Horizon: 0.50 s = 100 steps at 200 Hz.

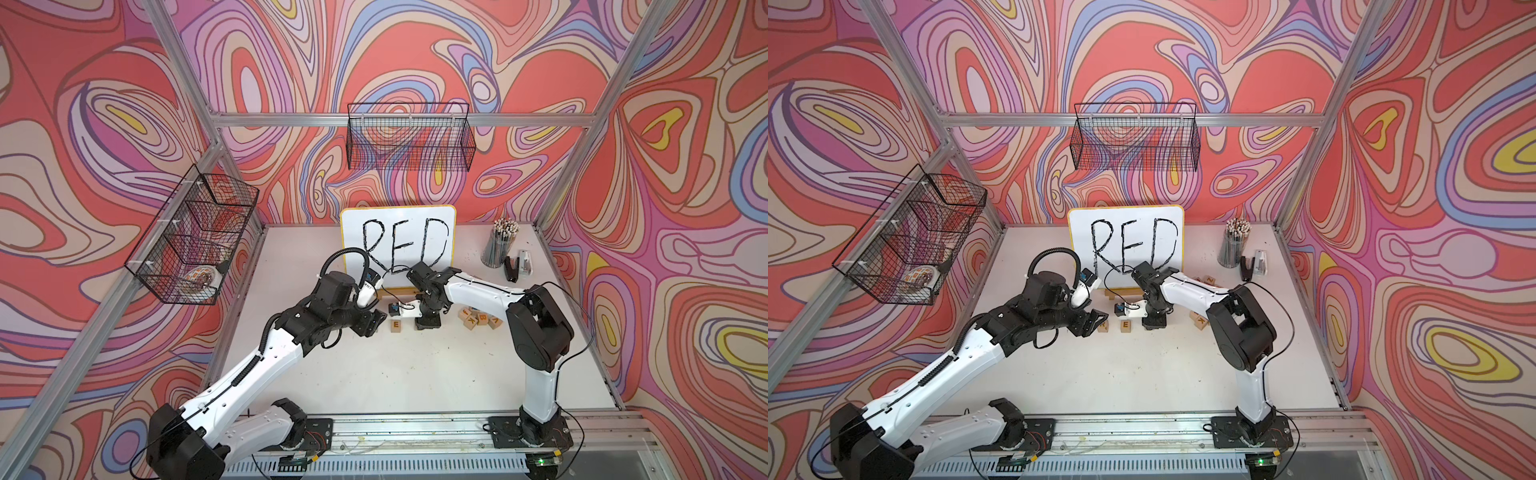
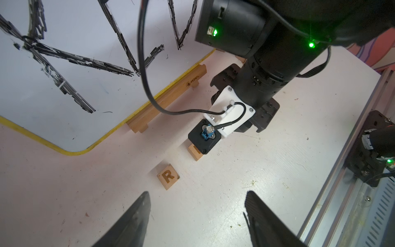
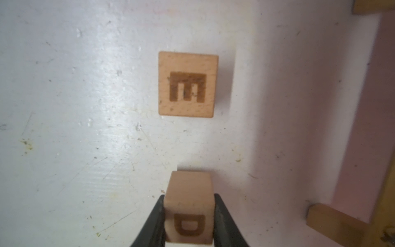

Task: Assemble the uppercase word "red" with letter blocks
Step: Place the letter block at the center of the board.

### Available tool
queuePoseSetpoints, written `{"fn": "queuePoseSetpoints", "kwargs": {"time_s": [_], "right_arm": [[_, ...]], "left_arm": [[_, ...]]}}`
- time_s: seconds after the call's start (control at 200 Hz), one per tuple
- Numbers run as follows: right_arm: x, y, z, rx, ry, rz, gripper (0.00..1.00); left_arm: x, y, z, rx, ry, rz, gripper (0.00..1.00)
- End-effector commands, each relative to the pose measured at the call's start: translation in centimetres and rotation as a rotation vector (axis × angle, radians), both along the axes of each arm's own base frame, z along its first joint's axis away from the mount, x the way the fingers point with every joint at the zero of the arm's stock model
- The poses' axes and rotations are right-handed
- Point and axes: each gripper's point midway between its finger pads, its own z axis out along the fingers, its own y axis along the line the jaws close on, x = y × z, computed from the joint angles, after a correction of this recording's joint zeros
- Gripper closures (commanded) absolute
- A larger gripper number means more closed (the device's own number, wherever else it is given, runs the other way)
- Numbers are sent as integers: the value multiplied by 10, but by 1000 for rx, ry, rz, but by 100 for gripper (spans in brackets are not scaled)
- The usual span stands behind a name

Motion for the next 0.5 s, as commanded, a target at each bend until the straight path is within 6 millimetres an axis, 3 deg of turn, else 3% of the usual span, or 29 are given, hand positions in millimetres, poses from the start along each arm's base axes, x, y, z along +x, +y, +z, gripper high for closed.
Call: {"fn": "queuePoseSetpoints", "kwargs": {"time_s": [0.0,0.496], "right_arm": [[0,4,0,6,15,13,75],[-1,3,-5,-3,28,10,75]], "left_arm": [[-4,1,-8,29,12,-13,27],[-5,2,-8,29,10,-13,27]]}}
